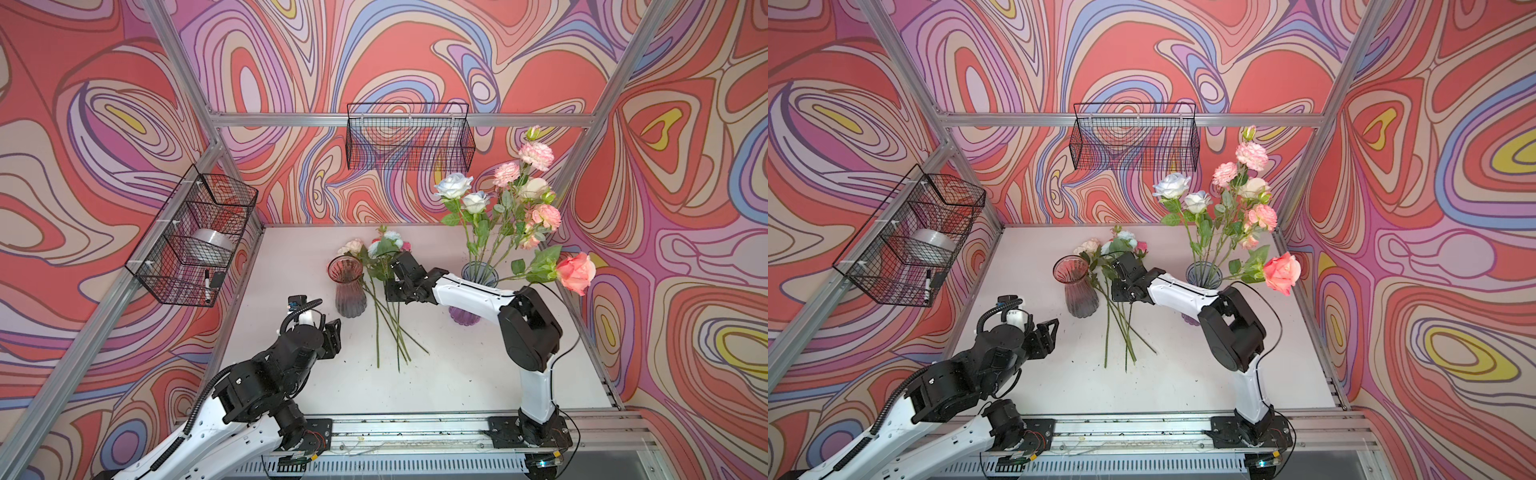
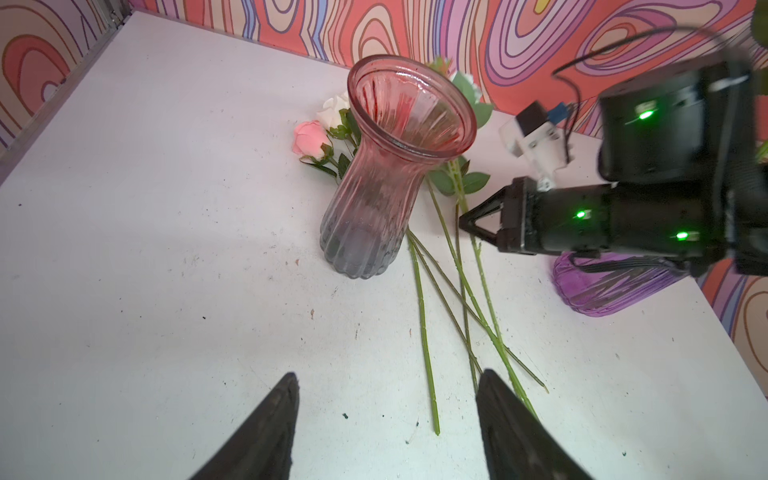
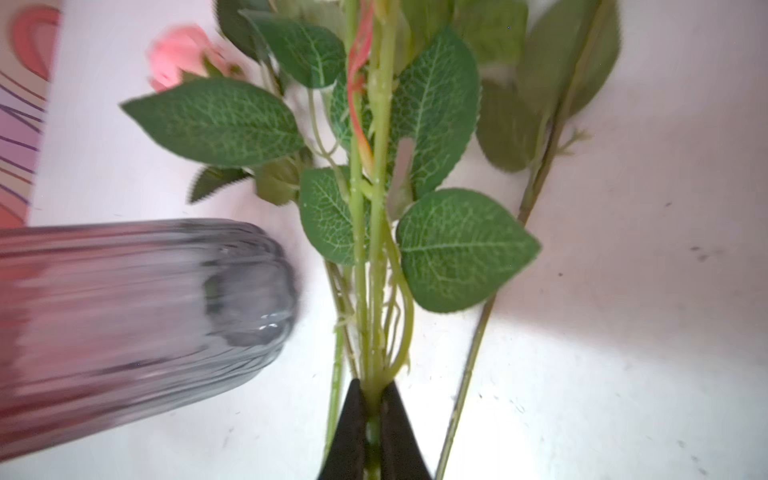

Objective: Arrange the flowers into the vase
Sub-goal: 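Grip a pale-blue flower stem with the right gripper and lift it, then move the left gripper to the raised stem and grasp it above the right gripper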

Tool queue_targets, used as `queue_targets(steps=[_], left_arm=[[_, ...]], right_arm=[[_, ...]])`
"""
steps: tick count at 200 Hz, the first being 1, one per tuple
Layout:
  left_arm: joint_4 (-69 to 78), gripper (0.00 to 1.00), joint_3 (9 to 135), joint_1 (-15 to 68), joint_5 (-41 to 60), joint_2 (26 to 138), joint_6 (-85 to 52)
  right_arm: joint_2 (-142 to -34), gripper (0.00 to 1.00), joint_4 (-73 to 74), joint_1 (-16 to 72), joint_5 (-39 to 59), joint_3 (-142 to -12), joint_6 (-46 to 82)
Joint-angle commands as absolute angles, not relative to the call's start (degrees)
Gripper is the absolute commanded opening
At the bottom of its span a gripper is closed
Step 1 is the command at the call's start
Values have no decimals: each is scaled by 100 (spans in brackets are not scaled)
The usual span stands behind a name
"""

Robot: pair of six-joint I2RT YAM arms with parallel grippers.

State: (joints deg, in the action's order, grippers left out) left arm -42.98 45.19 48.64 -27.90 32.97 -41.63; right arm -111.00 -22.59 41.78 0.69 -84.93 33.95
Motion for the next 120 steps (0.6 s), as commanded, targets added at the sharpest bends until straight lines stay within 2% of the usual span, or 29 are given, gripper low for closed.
queue_targets(steps=[1,83,120], left_arm=[[-4092,69,4780,4824,-2730,3433,-3970],[-2851,80,5351,4679,-1286,4148,-3198],[-2473,82,5796,3833,90,4883,-3360]], right_arm=[[-10412,0,-1838,4166,-116,-8350,3286],[-8967,0,-1217,4633,25,-7669,2972],[-8613,0,-1032,4981,151,-7428,2857]])
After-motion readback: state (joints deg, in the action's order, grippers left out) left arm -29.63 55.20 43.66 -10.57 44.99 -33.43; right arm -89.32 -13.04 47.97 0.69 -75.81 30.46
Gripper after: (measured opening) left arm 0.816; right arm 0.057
